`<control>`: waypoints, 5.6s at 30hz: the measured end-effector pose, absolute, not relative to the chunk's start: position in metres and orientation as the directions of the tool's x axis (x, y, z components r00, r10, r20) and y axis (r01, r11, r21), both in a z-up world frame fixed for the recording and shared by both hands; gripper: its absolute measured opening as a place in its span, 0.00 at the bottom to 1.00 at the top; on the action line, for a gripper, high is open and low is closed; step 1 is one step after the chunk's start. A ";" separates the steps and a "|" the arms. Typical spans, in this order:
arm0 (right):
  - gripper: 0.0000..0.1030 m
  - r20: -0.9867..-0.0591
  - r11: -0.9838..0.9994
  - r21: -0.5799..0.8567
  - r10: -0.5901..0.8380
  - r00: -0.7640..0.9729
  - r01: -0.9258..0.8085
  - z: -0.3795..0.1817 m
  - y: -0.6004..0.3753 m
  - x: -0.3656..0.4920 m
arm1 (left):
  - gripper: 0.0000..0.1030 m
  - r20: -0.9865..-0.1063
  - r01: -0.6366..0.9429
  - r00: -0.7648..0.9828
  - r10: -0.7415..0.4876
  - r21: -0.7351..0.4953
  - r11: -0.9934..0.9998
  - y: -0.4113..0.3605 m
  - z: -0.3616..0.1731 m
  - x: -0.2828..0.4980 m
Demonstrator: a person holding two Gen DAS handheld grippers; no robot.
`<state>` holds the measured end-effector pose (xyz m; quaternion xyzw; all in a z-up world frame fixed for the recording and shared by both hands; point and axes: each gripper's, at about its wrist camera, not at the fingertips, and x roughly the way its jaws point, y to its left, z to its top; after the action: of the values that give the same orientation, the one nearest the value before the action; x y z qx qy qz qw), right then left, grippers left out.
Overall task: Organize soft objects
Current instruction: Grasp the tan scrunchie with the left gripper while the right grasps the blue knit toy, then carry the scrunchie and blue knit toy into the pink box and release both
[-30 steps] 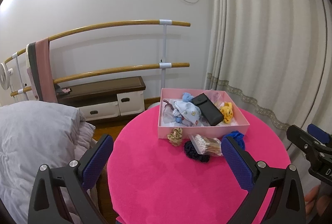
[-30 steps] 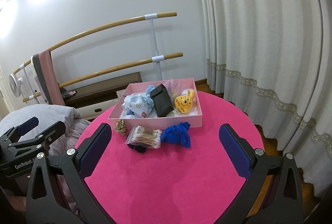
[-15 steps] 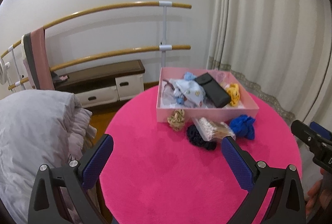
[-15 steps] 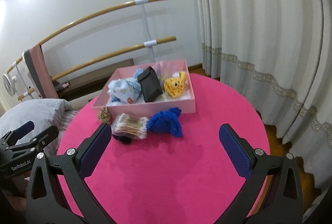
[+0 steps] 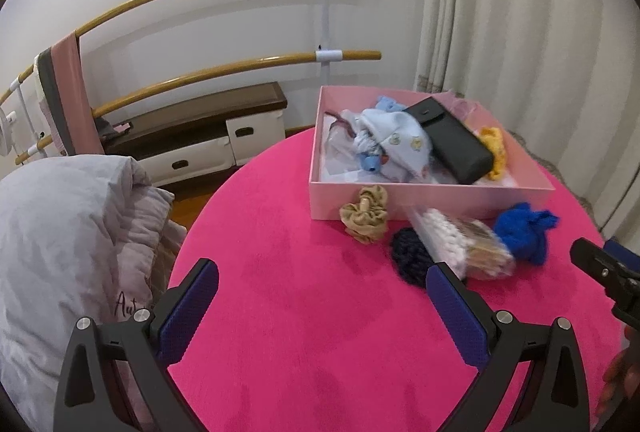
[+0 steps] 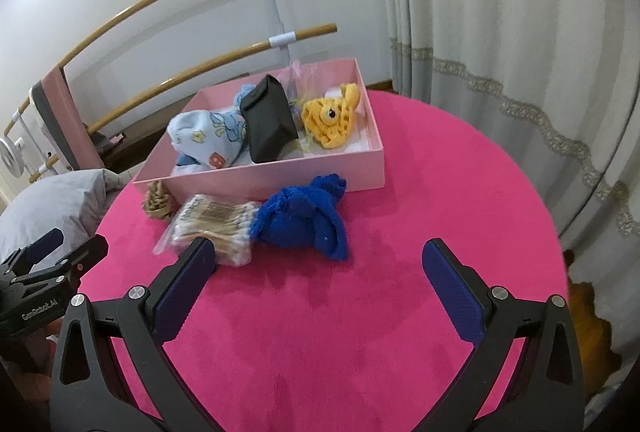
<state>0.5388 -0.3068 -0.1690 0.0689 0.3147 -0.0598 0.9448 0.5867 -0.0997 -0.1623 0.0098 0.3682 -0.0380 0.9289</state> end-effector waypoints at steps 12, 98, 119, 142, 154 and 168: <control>1.00 -0.666 0.976 0.156 -0.007 0.746 0.149 -0.198 -0.319 0.603 | 1.00 -0.724 0.088 0.686 -0.072 -0.016 0.996 -0.108 -0.208 0.683; 0.40 -0.448 0.998 0.054 0.043 0.893 -0.020 -0.102 -0.260 0.469 | 0.22 -0.564 0.196 0.802 -0.197 -0.063 0.979 -0.088 -0.082 0.510; 0.41 -0.439 0.999 -0.007 0.034 0.898 -0.041 -0.061 -0.278 0.588 | 0.22 -0.562 0.217 0.797 -0.220 -0.074 0.973 -0.107 -0.078 0.679; 0.42 -0.576 1.000 0.013 0.019 0.817 -0.013 -0.076 -0.323 0.742 | 0.24 -0.660 0.232 0.715 -0.232 -0.090 0.969 -0.157 -0.119 0.921; 0.85 -0.644 0.992 0.126 0.069 0.762 0.016 -0.108 -0.352 0.775 | 0.84 -0.702 0.167 0.697 -0.147 -0.041 0.985 -0.185 -0.143 0.996; 1.00 -0.531 0.989 0.144 0.049 0.846 0.034 -0.077 -0.344 0.698 | 1.00 -0.569 0.118 0.818 -0.084 0.024 0.993 -0.196 -0.112 0.938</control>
<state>0.6980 -0.3437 -0.0771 0.0742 0.2774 0.0039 0.9579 0.9376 -0.1960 -0.1124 0.0292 0.2972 -0.0530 0.9529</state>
